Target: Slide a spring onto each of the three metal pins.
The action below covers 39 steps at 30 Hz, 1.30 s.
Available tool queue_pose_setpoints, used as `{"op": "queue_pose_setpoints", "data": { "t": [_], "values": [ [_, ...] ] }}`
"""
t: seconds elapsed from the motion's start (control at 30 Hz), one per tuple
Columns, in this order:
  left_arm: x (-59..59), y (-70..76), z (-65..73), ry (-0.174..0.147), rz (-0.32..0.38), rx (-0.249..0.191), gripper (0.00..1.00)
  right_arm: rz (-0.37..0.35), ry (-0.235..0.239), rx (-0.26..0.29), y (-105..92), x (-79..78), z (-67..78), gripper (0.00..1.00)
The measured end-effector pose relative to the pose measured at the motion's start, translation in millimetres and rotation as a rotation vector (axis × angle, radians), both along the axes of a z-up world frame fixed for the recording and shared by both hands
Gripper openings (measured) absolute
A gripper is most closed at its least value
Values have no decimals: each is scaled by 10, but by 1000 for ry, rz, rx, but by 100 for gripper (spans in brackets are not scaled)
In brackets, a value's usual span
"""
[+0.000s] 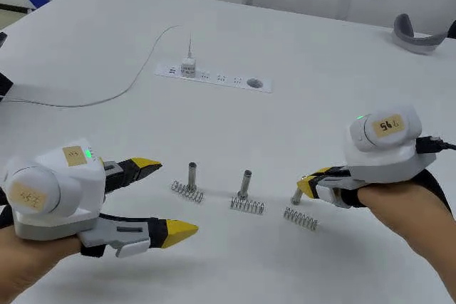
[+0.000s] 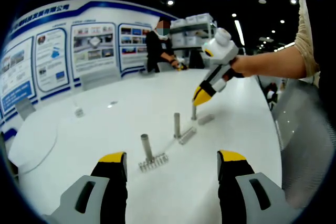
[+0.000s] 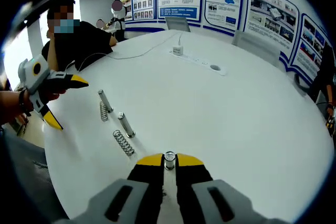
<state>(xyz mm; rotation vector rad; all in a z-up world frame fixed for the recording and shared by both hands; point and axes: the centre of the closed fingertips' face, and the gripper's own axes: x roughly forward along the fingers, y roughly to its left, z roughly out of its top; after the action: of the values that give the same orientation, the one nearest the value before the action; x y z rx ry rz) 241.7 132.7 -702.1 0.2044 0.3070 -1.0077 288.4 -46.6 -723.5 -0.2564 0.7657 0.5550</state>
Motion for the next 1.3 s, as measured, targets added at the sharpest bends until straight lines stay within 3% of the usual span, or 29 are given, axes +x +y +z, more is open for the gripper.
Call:
{"op": "queue_pose_setpoints", "data": {
  "t": [0.53,0.93,1.17,1.3],
  "values": [
    [6,-11,-39,3,-7,7,71,0,-4,-4,-37,-36,-15,12],
    [17,-24,-19,-2,-11,7,71,3,-21,15,-89,-167,58,16],
    [27,-27,-27,0,-12,8,71,48,-16,10,-118,-267,29,16],
    [29,-42,-20,-1,-16,6,71,97,11,-1,-112,-337,-58,16]
  ]
}}
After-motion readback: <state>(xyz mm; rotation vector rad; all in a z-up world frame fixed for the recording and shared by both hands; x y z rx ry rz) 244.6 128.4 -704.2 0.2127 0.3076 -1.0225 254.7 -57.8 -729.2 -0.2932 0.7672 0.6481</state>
